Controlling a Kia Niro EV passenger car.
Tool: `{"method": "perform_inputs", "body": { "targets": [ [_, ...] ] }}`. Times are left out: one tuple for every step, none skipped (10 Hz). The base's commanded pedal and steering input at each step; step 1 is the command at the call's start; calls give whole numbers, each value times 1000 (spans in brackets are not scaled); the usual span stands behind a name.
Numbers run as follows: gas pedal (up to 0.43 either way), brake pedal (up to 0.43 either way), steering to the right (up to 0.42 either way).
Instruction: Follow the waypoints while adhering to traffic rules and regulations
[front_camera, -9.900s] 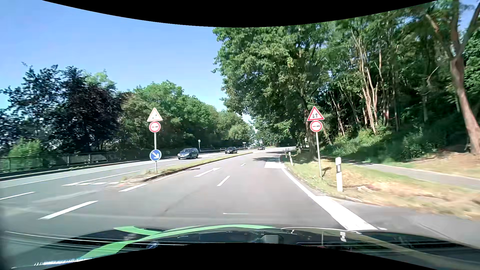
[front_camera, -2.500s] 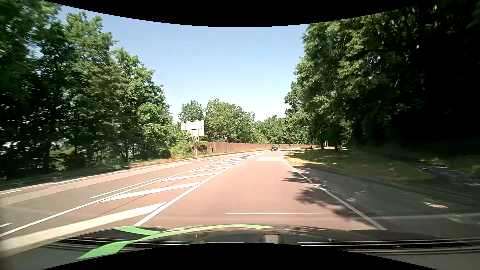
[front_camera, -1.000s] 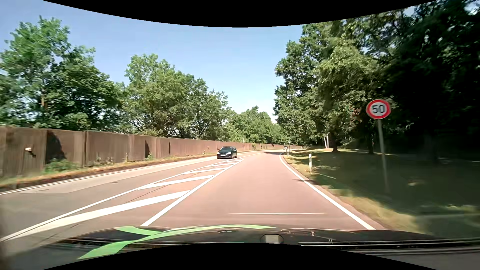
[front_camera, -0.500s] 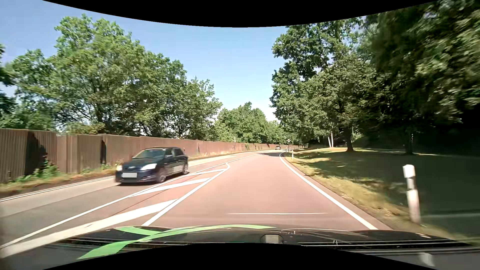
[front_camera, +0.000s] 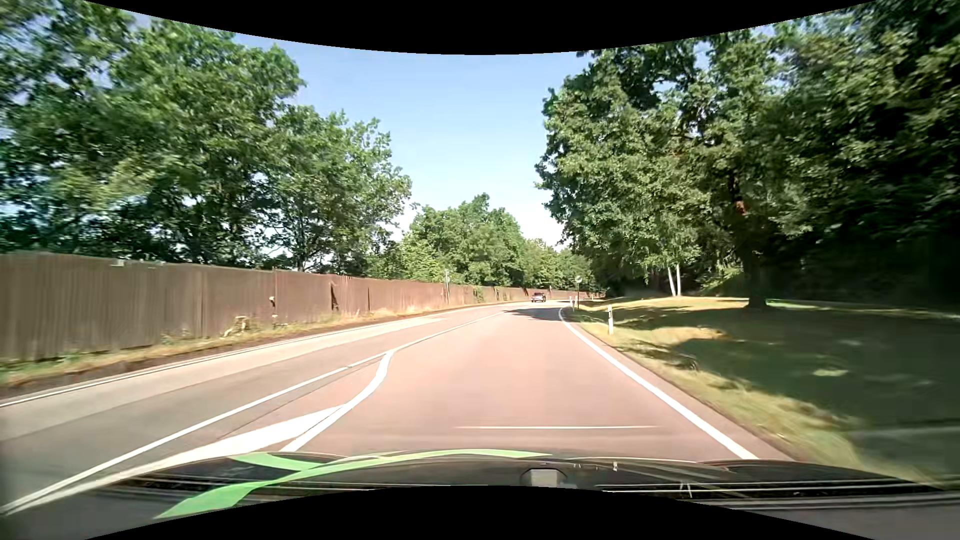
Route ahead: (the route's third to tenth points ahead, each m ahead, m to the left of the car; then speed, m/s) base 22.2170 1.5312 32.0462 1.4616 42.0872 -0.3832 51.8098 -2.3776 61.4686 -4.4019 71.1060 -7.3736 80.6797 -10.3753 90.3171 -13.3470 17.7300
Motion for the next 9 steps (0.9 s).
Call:
{"method": "perform_inputs", "body": {
  "targets": [
    [189, 0, 15],
    [189, 0, 15],
    [197, 0, 15],
    [209, 0, 15],
    [209, 0, 15],
    [209, 0, 15],
    [209, 0, 15],
    [189, 0, 14],
    [189, 0, 15]
  ]
}}
